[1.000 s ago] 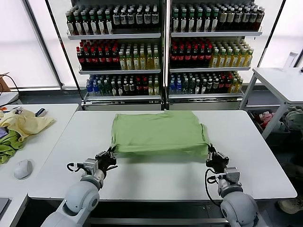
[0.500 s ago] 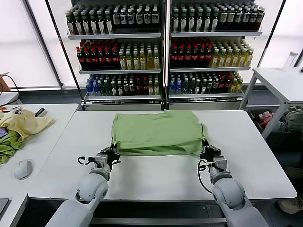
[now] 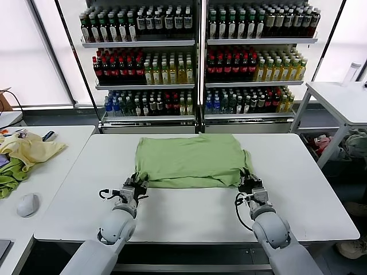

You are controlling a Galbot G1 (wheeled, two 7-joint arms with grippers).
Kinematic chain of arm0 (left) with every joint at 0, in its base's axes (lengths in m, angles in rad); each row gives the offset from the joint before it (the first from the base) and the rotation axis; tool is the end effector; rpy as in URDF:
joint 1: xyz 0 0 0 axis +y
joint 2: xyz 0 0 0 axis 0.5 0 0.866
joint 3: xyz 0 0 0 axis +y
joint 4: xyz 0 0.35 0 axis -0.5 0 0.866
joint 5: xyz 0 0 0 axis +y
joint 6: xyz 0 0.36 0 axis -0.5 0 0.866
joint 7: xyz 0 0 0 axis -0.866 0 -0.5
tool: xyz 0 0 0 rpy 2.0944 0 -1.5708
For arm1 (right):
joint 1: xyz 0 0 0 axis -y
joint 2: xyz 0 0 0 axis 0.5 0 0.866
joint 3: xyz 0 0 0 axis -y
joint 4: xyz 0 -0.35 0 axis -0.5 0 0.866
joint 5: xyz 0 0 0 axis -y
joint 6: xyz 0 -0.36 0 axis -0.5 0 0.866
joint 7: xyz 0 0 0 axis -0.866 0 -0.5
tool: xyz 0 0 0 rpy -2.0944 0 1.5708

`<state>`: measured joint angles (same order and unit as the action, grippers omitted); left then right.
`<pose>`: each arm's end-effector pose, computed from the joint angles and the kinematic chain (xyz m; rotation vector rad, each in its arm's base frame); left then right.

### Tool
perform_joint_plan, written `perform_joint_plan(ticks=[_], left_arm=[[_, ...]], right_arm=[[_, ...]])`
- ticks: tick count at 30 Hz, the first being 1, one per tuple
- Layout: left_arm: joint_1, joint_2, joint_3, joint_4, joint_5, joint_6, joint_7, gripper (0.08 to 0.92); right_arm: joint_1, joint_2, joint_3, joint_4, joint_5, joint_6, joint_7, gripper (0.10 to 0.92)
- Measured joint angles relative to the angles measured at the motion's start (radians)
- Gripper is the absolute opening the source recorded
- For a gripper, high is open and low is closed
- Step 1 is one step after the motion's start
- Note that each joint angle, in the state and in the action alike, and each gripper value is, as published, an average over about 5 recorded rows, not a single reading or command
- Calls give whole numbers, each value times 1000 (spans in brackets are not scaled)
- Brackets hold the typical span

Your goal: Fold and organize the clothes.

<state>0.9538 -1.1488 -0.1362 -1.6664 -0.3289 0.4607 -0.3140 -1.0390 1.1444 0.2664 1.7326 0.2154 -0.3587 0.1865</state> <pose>0.3624 0.0058 -0.3110 -0.0748 -2.7399 -0.3365 0.3461 -0.0385 -0.3004 0.1039 -2.8642 0.3822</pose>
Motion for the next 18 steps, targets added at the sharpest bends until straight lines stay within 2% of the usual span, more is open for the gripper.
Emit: perform_joint_plan(ticks=[6,9,13,18], left_arm=[[46,11,-21,-55,3,10,-15,750],[74,12,-31,-83,2,17,-19,806],[104,8,-34,-107,-3,24,-20,822],[113,0,-28,-111,-19,41,-24,823]], right_arm=[[-52,-13,39,43,18,1,3,601],[-82,-15,62,63,29,-1,5,687],[-113,-12,86,73,49,-8,12,787],[-124,-8,97,72,90,-11,28,821]])
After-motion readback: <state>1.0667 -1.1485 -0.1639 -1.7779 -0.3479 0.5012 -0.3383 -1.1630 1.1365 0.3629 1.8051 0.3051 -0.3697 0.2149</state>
